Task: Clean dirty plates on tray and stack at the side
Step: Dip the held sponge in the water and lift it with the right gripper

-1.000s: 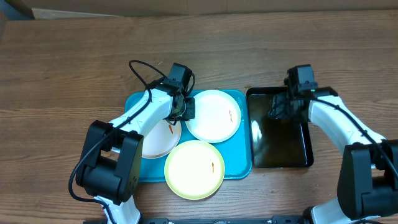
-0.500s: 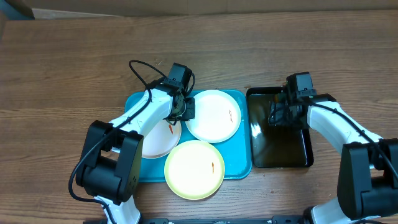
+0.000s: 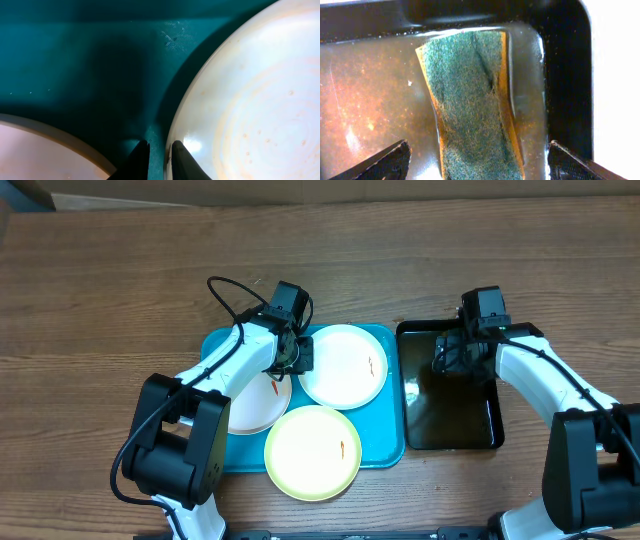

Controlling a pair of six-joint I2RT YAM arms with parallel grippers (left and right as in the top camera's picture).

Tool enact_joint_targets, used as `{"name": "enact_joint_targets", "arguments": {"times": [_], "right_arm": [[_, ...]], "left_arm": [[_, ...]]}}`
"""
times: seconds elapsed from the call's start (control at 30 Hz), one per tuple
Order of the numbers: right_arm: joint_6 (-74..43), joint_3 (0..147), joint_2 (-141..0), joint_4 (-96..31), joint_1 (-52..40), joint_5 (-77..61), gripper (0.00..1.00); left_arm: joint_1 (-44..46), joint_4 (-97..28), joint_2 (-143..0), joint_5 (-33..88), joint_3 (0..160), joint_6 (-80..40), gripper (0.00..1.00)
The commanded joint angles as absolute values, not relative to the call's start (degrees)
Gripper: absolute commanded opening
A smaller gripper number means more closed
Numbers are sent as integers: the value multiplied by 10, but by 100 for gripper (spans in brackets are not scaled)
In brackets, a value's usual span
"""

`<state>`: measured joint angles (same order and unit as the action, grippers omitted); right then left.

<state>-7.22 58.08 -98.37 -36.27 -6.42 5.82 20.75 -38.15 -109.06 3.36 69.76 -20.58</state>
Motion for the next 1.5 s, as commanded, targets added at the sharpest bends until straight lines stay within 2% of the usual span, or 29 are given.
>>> {"name": "enact_joint_targets", "arguments": {"times": [0.0,0.33,0.43,0.47,0.5,0.53,0.57,0.6,0.67,0.73,0.77,0.9,0.93,0.97,1.0,1.03,1.1,1.2,1.27,1.4,1.47], "right_arm": [[-70,585,-985,-334,-64,66,89],[-72,531,-985,-292,-64,33,88],[-72,505,-985,-261,-64,22,81],[-72,501,-985,-258,-64,22,77],[-72,497,-985,-256,-64,22,68],[-72,496,-985,-258,-64,22,46],[-72,496,-985,-261,-64,22,31],[-73,496,-985,-265,-64,22,21],[-75,496,-985,-281,-64,14,17],[-77,501,-985,-322,-64,12,6],[-77,505,-985,-349,-64,11,4],[-77,513,-984,-417,-64,6,4],[-77,516,-984,-425,-64,-1,12],[-77,520,-984,-429,-64,-7,29],[-77,525,-984,-431,-64,-11,50],[-77,529,-984,-432,-64,-12,64],[-76,538,-984,-422,-64,-9,79],[-72,539,-984,-391,-64,0,84],[-72,538,-984,-377,-64,6,83],[-72,533,-984,-366,-64,5,77],[-72,524,-984,-359,-64,3,71]], "left_arm": [[207,-383,-1094,30,695,-197,18],[207,-383,-1094,30,695,-197,18],[207,-383,-1094,30,695,-197,18],[207,-383,-1094,30,695,-197,18],[207,-383,-1094,30,695,-197,18],[207,-383,-1094,30,695,-197,18],[207,-383,-1094,30,695,-197,18],[207,-383,-1094,30,695,-197,18],[207,-383,-1094,30,695,-197,18],[207,-383,-1094,30,695,-197,18],[207,-383,-1094,30,695,-197,18],[207,-383,-1094,30,695,-197,19],[207,-383,-1094,30,695,-197,19],[207,-383,-1094,30,695,-197,19],[207,-382,-1094,30,695,-197,20],[207,-382,-1094,30,695,-197,20],[207,-383,-1094,30,695,-197,20],[207,-383,-1094,30,695,-197,19],[207,-384,-1094,30,695,-197,19],[207,-385,-1094,30,695,-197,19],[207,-385,-1094,30,695,-197,19]]}}
